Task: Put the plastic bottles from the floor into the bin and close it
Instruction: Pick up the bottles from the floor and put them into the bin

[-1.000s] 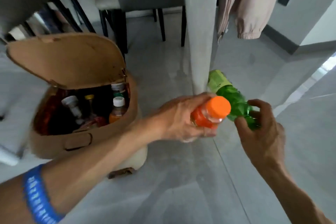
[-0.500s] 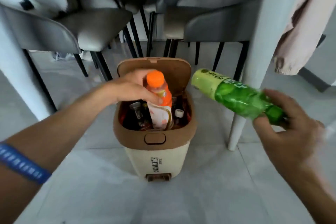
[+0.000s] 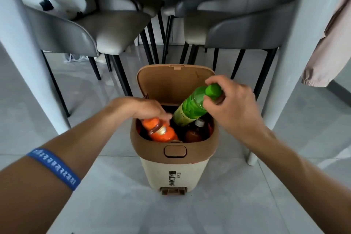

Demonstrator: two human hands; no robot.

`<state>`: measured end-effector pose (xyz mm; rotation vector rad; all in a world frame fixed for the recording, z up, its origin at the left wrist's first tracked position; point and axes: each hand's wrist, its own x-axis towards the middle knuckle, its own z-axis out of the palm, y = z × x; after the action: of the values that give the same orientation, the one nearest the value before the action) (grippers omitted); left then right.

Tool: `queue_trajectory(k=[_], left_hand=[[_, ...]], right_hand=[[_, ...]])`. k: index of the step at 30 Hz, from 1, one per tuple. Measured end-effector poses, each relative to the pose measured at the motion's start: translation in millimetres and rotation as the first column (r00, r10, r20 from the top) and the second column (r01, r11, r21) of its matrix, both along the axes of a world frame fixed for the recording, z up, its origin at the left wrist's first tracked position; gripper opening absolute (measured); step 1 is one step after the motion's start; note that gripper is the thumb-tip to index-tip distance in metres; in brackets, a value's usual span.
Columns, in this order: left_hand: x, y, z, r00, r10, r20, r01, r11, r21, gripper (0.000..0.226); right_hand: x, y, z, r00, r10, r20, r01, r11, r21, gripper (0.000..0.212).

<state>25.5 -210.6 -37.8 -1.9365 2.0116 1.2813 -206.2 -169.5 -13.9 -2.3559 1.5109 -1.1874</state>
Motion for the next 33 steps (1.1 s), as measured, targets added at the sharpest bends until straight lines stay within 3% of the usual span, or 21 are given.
queue_trajectory(k=[2, 6, 8, 10, 13, 17, 23, 28, 33], left_hand=[[-0.6, -2.8, -6.8, 0.983, -0.074, 0.17, 0.08, 0.996, -0.029, 0.025], [-19.1, -3.7, -12.8, 0.955, -0.113, 0.275, 0.147, 0.983, -0.105, 0.02], [-26.5, -5.7, -12.6, 0.938, -0.114, 0.328, 0.186, 0.963, -0.196, 0.026], [-30.0, -11.7, -16.9, 0.912, -0.13, 0.39, 0.235, 0.943, -0.237, 0.017], [-38.0, -21.5, -28.8, 0.885, -0.123, 0.449, 0.214, 0.964, -0.158, 0.003], [-43.7, -32.3, -35.2, 0.885, -0.032, 0.465, 0.049, 0.999, -0.023, 0.041], [-38.5, -40.0, -36.4, 0.855, -0.084, 0.512, 0.136, 0.989, -0.065, 0.049], [-37.0, -32.9, -44.3, 0.831, -0.057, 0.554, 0.118, 0.99, -0.076, 0.042], [-41.8, -33.2, -39.8, 0.845, -0.095, 0.527, 0.056, 0.994, 0.089, 0.043]], right_hand=[[8.8, -12.2, -7.4, 0.998, 0.035, -0.05, -0.032, 0.998, 0.061, 0.032], [25.4, -27.8, -22.7, 0.969, 0.111, -0.22, -0.076, 0.984, 0.159, 0.029], [26.1, -30.6, -23.9, 0.976, 0.087, -0.198, -0.062, 0.99, 0.129, 0.028], [22.7, -27.2, -24.3, 0.989, 0.047, -0.139, -0.038, 0.997, 0.071, 0.028], [16.4, -14.8, -33.7, 0.991, 0.012, -0.135, -0.02, 0.998, -0.056, 0.026], [10.7, -6.8, -57.9, 0.978, 0.01, -0.209, -0.046, 0.985, -0.164, 0.025], [3.0, -2.6, -52.0, 0.997, 0.002, -0.078, -0.019, 0.975, -0.22, 0.027], [-12.5, 4.6, -30.8, 1.0, 0.022, 0.019, -0.017, 0.978, -0.206, 0.028], [-19.7, 4.1, -35.0, 0.998, 0.039, 0.056, -0.025, 0.975, -0.221, 0.027]])
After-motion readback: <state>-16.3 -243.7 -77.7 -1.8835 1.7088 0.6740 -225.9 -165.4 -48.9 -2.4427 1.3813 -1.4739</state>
